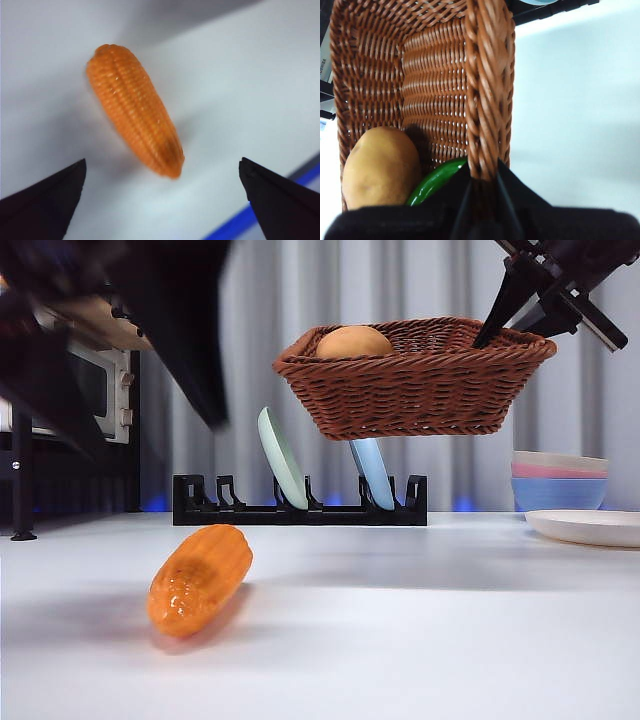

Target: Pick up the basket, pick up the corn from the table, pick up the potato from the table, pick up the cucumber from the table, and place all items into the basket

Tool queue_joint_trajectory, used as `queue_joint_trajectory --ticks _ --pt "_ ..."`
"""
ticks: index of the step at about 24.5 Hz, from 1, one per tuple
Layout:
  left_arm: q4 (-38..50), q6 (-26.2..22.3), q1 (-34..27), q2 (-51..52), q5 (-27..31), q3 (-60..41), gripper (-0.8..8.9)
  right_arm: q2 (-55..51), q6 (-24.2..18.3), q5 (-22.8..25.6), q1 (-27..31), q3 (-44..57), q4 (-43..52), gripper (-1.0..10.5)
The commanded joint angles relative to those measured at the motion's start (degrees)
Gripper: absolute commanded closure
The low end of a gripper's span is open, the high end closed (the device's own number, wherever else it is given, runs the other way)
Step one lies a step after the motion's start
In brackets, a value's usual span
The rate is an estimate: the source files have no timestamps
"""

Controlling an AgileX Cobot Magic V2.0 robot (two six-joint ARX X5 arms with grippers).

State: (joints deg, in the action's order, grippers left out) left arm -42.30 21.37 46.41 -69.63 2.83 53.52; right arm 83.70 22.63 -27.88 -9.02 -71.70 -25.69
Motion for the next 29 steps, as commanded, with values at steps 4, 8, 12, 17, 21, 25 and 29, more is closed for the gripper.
queue_joint_trajectory --ticks 4,8,12,17,21,25,29 --pt "8.7 1.2 -1.5 -8.9 0.1 -0.3 2.49 -0.7 0.2 -0.7 0.0 -0.1 1.2 9.5" --pt "11.1 1.2 -3.5 -15.0 0.2 -0.3 2.49 -0.7 0.2 -0.7 0.0 -0.1 1.2 9.5" --pt "12.7 1.1 -5.0 -19.0 0.2 -0.3 2.49 -0.7 0.2 -0.7 0.0 -0.1 1.2 9.5" --pt "14.1 0.0 -5.6 -20.2 0.1 -0.3 3.54 -0.7 0.2 -0.7 0.0 -0.1 1.1 9.5" --pt "11.8 -4.2 -5.5 -20.2 -0.8 -0.3 8.48 -0.7 0.2 -0.7 0.0 -0.1 1.1 9.5" --pt "6.1 -8.2 -5.5 -19.9 -5.5 -0.1 8.22 -0.7 0.2 -0.7 0.0 -0.1 1.0 9.5" --pt "-1.7 -16.9 -5.5 -16.9 -13.2 0.6 8.22 -0.7 0.2 -0.7 0.0 -0.1 1.0 9.5"
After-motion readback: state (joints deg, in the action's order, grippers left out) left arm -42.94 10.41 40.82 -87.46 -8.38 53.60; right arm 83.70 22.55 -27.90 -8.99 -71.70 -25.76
